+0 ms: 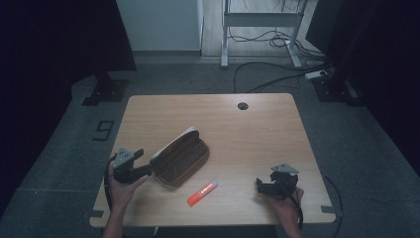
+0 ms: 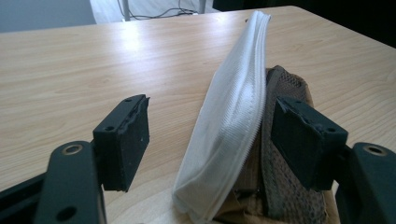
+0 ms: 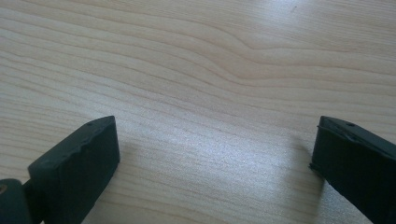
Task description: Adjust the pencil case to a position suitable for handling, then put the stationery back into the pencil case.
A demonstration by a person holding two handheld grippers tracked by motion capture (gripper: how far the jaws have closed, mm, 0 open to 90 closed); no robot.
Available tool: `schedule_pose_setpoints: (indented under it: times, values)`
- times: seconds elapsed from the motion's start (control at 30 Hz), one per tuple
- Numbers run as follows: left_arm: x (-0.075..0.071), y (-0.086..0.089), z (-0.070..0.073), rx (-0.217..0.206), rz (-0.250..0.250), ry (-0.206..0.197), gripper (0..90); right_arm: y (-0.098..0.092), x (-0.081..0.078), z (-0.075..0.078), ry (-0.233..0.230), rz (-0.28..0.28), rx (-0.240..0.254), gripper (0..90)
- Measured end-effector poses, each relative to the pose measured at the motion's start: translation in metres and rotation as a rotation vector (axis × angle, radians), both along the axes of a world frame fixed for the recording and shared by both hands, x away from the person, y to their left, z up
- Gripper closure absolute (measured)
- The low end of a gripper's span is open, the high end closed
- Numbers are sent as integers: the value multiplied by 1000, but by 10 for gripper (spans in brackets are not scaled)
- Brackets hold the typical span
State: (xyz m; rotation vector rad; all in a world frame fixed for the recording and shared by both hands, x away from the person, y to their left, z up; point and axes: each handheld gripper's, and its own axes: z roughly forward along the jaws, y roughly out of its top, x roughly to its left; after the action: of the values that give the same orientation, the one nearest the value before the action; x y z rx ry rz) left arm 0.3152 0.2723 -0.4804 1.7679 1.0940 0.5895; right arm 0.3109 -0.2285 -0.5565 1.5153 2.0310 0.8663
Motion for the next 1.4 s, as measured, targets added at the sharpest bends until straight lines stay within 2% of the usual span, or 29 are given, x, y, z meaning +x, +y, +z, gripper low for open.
schedule_pose_setpoints:
  times: [0.17, 0.27, 0.33, 0.43, 0.67, 0.93, 0.97, 1.07, 1.4]
  values:
    - [-13, -4, 3, -22, -7, -4, 283, 0, 0, 0, 0, 0, 0, 5]
    - [-20, -9, 3, -32, -32, -9, 283, 0, 0, 0, 0, 0, 0, 5]
    - [-25, -14, 1, -54, -47, -10, 289, 0, 0, 0, 0, 1, 0, 5]
    - [-26, -17, 1, -40, -59, 1, 290, 0, 0, 0, 0, 0, 0, 5]
    - [-41, -28, 6, -75, -84, -5, 312, 0, 0, 0, 0, 2, 1, 10]
    - [-46, -50, 2, -64, -136, 24, 326, 0, 0, 0, -1, 5, 3, 12]
    - [-46, -56, -2, -49, -159, 39, 333, 0, 0, 0, -1, 6, 3, 12]
    - [-46, -66, -7, -29, -185, 57, 333, 0, 0, 0, -1, 5, 3, 12]
    - [-48, -77, -7, -27, -218, 61, 334, 0, 0, 0, -2, 6, 4, 13]
